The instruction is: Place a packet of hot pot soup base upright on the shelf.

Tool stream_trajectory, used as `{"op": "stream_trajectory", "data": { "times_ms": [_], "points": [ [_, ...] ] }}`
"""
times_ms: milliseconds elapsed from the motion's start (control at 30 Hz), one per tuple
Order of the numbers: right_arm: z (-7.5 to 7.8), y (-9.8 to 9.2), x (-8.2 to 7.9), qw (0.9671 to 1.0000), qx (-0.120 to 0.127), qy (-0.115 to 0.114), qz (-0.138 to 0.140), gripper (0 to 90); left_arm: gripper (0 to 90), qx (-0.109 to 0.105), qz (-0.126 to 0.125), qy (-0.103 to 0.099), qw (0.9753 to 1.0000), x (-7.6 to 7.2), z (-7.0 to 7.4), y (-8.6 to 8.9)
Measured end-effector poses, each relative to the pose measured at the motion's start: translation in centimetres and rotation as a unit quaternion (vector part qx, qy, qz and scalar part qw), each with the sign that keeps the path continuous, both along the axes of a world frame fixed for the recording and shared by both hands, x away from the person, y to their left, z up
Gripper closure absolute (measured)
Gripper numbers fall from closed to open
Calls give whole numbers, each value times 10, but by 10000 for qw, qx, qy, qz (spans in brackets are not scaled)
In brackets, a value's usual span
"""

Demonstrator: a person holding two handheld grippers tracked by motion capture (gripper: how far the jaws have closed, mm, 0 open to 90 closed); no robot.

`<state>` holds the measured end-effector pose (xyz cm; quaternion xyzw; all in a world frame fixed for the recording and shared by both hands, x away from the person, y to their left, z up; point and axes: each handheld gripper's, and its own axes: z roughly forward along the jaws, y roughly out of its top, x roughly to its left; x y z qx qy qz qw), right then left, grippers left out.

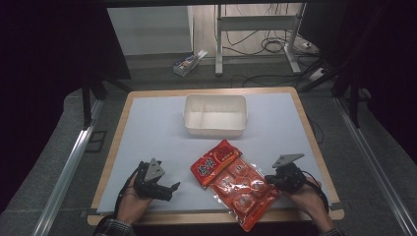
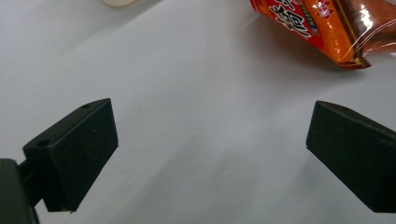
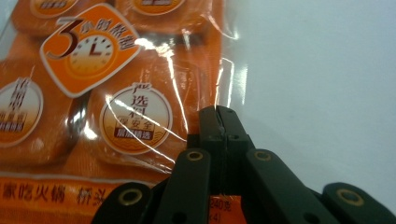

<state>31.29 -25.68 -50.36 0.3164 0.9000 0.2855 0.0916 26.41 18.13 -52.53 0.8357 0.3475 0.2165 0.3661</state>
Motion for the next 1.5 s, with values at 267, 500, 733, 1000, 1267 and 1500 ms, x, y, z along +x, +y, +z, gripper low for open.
{"op": "stream_trajectory", "data": {
  "times_ms": [267,500,733,1000,1267,1500],
  "points": [
    [-1,9,-9,9987,-25,75,505,897,29,-11,39,41,10000,0,-1,-1],
    [-2,13,-12,9973,111,241,680,897,31,11,53,39,10000,0,-1,-1],
    [-4,25,-19,9937,237,408,1017,897,34,13,82,45,10000,1,-1,-1],
    [-9,39,-25,9875,476,559,1393,897,35,24,114,57,9999,1,-1,-2],
    [-12,54,-31,9829,628,602,1624,896,37,38,180,53,9998,2,-1,-1],
    [-14,73,-37,9784,668,596,1865,896,37,62,250,25,9997,3,0,1]
  ]
}}
